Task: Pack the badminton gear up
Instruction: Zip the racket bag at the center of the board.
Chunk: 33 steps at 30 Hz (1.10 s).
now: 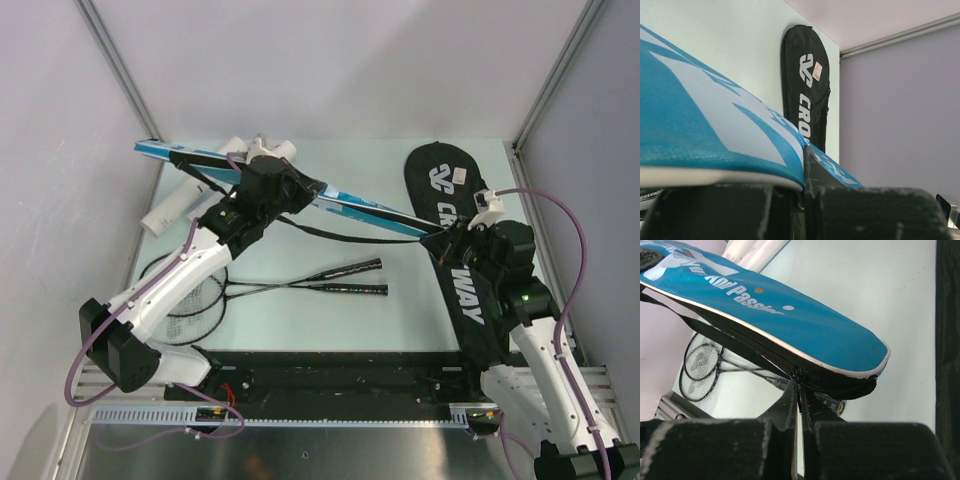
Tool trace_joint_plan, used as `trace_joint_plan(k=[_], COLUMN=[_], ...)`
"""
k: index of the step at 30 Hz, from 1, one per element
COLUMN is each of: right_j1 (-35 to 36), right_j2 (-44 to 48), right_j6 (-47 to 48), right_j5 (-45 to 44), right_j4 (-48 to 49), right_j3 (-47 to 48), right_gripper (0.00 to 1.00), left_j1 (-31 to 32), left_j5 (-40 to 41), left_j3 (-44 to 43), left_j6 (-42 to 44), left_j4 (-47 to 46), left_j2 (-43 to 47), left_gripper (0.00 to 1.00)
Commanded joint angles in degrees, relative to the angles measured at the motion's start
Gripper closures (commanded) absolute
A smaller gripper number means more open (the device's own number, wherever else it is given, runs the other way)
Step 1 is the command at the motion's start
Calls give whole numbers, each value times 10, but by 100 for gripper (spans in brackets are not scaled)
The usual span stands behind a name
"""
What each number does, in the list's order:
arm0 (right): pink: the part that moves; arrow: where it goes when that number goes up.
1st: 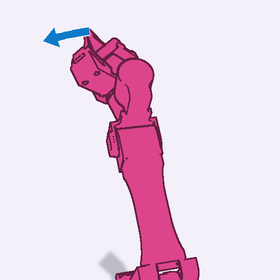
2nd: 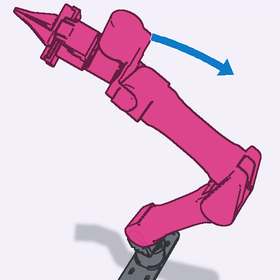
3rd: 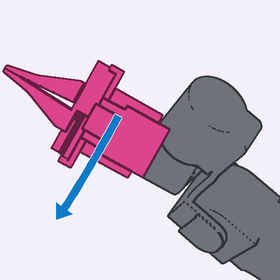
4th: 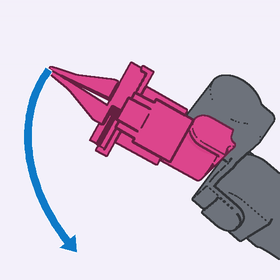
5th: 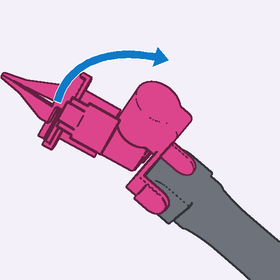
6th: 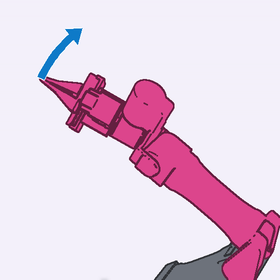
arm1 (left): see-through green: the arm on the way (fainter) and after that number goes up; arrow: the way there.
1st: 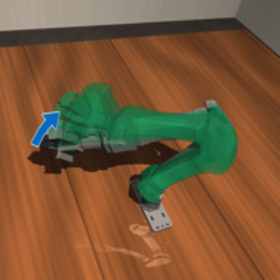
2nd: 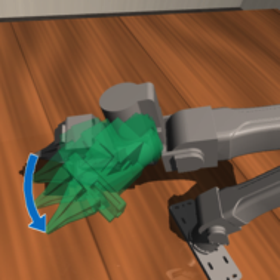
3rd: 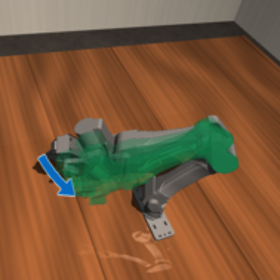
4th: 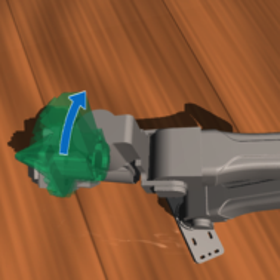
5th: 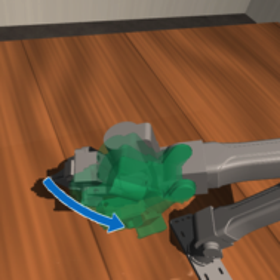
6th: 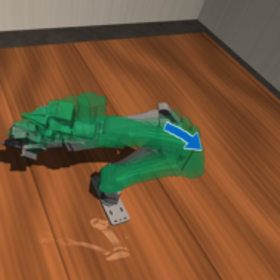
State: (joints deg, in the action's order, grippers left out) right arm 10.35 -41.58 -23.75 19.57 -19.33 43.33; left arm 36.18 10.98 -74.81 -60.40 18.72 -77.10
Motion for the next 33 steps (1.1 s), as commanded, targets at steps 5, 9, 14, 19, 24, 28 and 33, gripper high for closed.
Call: trace_joint_plan(k=[5, 9, 14, 19, 24, 28, 33], right_j1=[-73, -127, -175, -177, -177, -183, -240], right_j2=[3, -23, -6, -10, -94, -182, -306], right_j6=[-22, -45, -54, -46, -27, -12, -38], right_j5=[-136, -62, -6, 6, -58, -88, -137], right_j4=[-153, -180, -206, -177, -142, -96, -85], right_j3=[-9, -9, -4, 13, 61, 87, 146], right_gripper=[100, 92, 78, 39, 3, 0, 0], left_j1=[-89, -95, -96, -90, -60, -39, -24], left_j5=[140, 141, 143, 93, 14, -68, -104], left_j3=[-53, -69, -93, -107, -162, -205, -214], left_j6=[121, 129, 140, 139, 206, 250, 360], left_j4=[-44, -48, -48, -49, -55, -71, -103], left_j2=[19, 11, -8, -43, -107, -170, -198], left_gripper=[100, 100, 100, 100, 100, 100, 100])
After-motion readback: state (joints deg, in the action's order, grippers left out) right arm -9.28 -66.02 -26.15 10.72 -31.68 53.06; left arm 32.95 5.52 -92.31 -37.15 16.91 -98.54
